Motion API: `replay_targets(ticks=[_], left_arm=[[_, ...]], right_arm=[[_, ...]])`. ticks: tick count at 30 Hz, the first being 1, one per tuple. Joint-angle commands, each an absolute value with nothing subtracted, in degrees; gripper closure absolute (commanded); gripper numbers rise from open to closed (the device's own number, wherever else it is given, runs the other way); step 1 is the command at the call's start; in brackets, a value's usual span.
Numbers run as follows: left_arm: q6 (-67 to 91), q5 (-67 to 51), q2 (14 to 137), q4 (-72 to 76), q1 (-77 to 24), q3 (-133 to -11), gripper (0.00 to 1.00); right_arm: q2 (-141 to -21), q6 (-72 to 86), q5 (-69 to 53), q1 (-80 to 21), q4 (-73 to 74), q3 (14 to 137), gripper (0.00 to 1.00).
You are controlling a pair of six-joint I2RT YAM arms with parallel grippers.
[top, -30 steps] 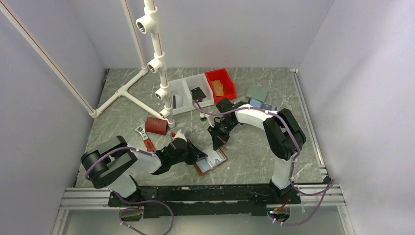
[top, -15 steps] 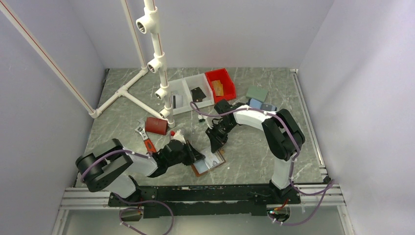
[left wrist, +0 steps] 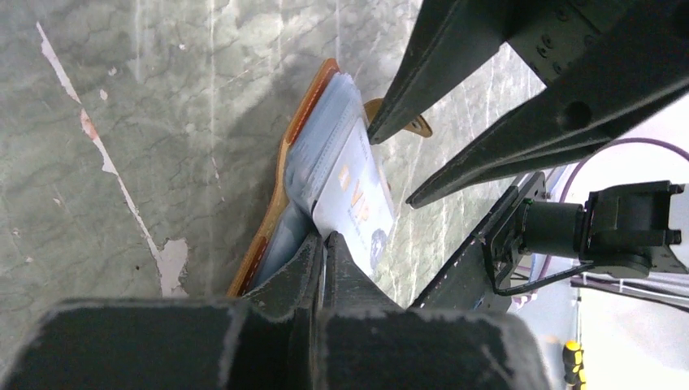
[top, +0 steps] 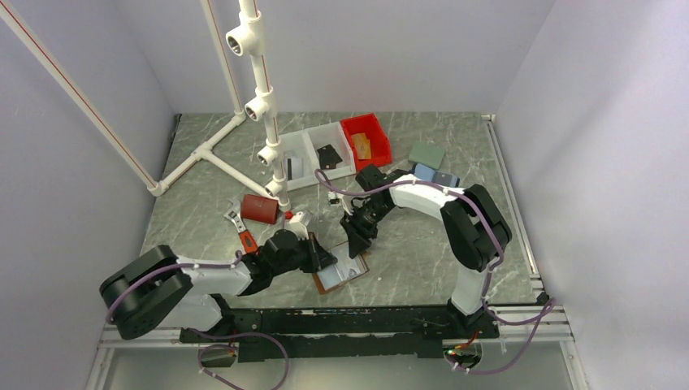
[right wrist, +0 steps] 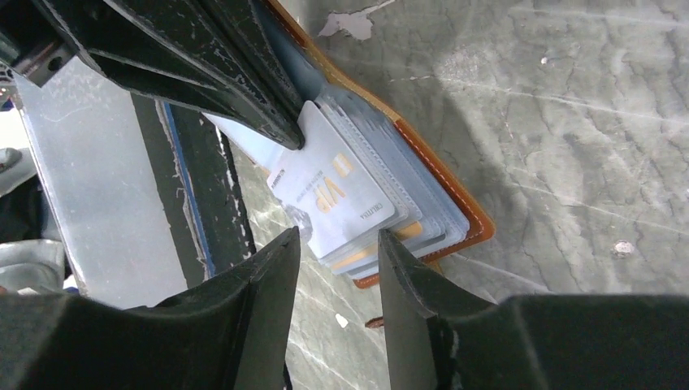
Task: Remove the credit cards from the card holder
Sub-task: Remove the credit card from the card holder.
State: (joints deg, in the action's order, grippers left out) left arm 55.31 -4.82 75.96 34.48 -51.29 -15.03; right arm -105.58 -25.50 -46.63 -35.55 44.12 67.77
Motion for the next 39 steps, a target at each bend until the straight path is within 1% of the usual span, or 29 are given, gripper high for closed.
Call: replay_targets(ticks=[1,7,18,19,21,24,26,29,33,35,39], left_arm=[[48.0,-5.6,70.0,28.9,-51.2,-17.9,1.0],[47.9,-5.6,68.9,28.8,-51.2,-17.7,1.0],[55.5,-7.6,77.6,37.8,-49.6,-16.5,1.0],[56.4,-7.8,78.6,39.1,-49.3,-16.1,1.0],[57.8,-8.5,80.1,41.4,-48.8,-15.6,1.0],[60.2,-9.1,82.0,43.1,-47.9,-15.0,1.0],[61.5,-9.5,83.2,44.2,-47.6,-14.5,0.97],[63.6,-10.0,84.8,46.5,-47.2,-13.6,0.9],[66.2,-10.6,87.1,48.4,-46.8,-12.9,0.76],[67.5,-10.9,88.3,49.7,-46.8,-12.7,0.73],[69.7,-11.3,90.8,51.5,-46.8,-12.5,0.72]], right_arm=[[-102.9,-28.3,-47.6,-35.1,44.1,67.7,0.56],[-103.5,-26.6,-47.6,-34.9,42.9,67.2,0.61],[-107.8,-23.8,-48.4,-35.2,42.1,67.4,0.75],[-108.1,-23.5,-48.2,-35.2,42.0,67.5,0.76],[-108.9,-22.7,-47.4,-35.2,41.8,67.6,0.83],[-109.6,-21.7,-46.5,-35.2,41.2,67.6,0.86],[-109.9,-21.3,-46.2,-35.3,41.0,67.5,0.87],[-110.2,-20.9,-46.0,-35.4,40.6,67.4,0.88],[-110.6,-20.2,-46.0,-35.5,40.2,67.2,0.9],[-110.9,-19.9,-46.1,-35.6,40.1,67.3,0.91],[-111.5,-19.6,-46.4,-35.8,40.0,67.4,0.93]])
